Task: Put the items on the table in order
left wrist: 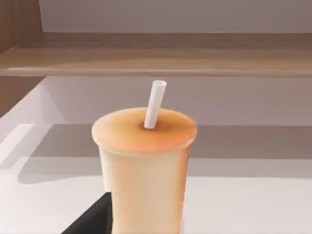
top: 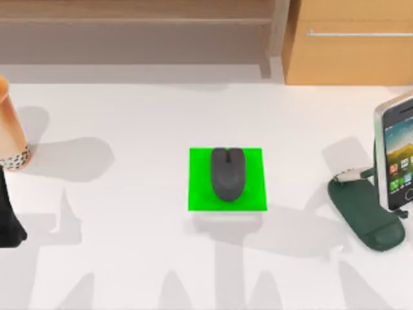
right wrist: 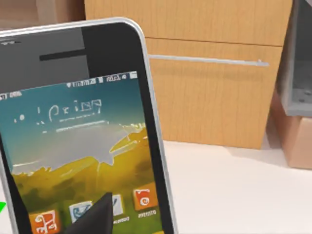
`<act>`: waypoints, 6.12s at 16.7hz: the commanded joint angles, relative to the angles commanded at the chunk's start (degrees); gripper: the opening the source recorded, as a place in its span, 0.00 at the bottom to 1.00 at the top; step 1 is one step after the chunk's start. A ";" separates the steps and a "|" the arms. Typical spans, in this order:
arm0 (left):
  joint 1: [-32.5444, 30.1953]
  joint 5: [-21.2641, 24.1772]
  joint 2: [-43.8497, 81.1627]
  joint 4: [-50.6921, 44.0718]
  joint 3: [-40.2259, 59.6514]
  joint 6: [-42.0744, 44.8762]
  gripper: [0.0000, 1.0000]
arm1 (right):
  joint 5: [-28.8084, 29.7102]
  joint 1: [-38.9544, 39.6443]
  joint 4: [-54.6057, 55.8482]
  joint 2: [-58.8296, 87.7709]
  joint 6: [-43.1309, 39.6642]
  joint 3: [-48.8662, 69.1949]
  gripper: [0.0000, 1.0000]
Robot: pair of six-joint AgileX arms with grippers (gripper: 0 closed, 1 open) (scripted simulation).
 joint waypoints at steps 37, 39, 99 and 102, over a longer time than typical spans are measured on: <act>11.32 12.35 98.48 79.15 11.00 -1.45 1.00 | 2.26 -4.45 2.43 -12.41 1.37 -7.13 1.00; 11.35 13.03 102.74 82.13 12.83 -0.24 1.00 | 2.26 -4.45 2.43 -12.41 1.37 -7.13 1.00; 2.87 8.81 101.63 73.68 37.71 0.91 0.00 | 2.26 -4.45 2.43 -12.41 1.37 -7.13 1.00; -1.79 5.94 100.57 65.96 46.33 0.42 0.00 | 2.26 -4.45 2.43 -12.41 1.37 -7.13 1.00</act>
